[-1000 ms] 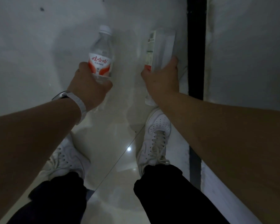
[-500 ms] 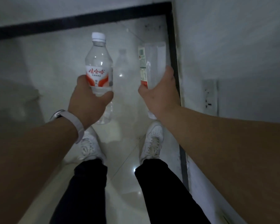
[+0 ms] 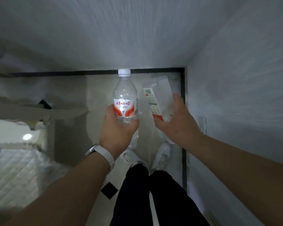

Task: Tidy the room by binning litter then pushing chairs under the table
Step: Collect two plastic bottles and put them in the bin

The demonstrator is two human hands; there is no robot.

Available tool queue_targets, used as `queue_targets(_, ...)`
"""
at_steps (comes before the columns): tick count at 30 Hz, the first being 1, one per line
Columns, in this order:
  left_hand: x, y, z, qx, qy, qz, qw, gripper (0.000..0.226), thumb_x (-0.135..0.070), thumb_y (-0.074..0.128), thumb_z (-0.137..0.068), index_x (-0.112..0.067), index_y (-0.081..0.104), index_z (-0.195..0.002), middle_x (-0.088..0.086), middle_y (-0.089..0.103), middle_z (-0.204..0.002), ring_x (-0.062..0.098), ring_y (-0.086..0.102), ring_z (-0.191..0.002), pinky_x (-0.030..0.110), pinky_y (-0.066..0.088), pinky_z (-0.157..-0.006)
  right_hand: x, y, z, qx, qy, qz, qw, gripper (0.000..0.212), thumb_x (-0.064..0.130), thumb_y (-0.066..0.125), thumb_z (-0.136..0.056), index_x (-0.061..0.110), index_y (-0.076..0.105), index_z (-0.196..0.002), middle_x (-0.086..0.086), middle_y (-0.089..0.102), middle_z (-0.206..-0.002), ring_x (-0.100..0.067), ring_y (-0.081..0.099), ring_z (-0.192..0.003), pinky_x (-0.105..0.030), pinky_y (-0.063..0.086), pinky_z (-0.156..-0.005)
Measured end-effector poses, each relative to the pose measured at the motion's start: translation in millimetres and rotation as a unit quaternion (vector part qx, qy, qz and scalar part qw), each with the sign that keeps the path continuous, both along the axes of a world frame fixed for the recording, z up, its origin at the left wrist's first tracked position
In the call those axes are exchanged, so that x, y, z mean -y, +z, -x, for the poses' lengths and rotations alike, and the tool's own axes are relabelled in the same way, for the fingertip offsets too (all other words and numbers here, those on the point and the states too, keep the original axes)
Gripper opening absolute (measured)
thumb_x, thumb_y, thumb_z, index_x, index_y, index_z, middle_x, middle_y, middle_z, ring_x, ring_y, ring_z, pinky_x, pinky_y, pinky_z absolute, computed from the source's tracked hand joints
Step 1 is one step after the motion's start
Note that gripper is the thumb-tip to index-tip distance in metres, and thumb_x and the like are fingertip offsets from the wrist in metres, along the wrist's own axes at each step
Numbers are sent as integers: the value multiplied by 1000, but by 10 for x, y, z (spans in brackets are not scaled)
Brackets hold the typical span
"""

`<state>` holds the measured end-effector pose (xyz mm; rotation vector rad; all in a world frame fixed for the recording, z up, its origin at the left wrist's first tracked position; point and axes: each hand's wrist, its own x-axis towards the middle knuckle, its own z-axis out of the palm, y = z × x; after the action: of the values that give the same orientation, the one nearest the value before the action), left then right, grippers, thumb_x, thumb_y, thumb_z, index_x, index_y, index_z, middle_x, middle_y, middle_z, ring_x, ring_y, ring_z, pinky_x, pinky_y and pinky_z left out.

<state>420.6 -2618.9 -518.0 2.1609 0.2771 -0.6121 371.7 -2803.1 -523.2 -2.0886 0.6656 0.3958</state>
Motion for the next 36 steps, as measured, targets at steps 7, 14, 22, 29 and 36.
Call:
queue_targets(7,-345,989,-95,22,50,37,998,50,-25,83,-75,-29,49,-113,-16,64,-97,-8,62,-79,5,43,-62,-280,1012,-318,37,64,-3,997,59,48,74,-75,40,33,-117,17,50,-105,-8,55,-94,-36,53,-77)
queue_targets(14,-902,1992,-355,88,92,68,989,52,-30,83,-73,-36,49,-112,-18,66,-100,-8,63,-85,6,45,-65,-823,2048,-858,85,124,-14,989,59,45,76,-75,50,32,-115,25,55,-106,2,58,-95,-23,49,-76)
queue_targets(22,-1616,2866,-604,165,178,89,966,49,-26,83,-75,-38,50,-110,-23,65,-99,-14,61,-87,2,44,-68,-1558,3007,-1401,158,171,-30,972,61,39,77,-79,50,31,-117,36,52,-99,26,51,-83,-6,39,-61)
queue_targets(29,-1949,3228,-631,180,291,87,936,47,-25,82,-77,-36,52,-111,-21,65,-98,-14,62,-84,10,50,-68,-1951,3349,-1847,175,263,-54,947,64,42,78,-76,49,32,-120,36,51,-102,24,53,-86,-5,40,-65)
queue_targets(36,-2071,3557,-666,211,428,39,878,47,-23,82,-77,-40,51,-109,-21,66,-99,-11,63,-86,10,50,-69,-2334,3553,-2391,175,388,-99,899,79,56,74,-67,43,31,-132,18,58,-120,-2,61,-103,-37,54,-89)
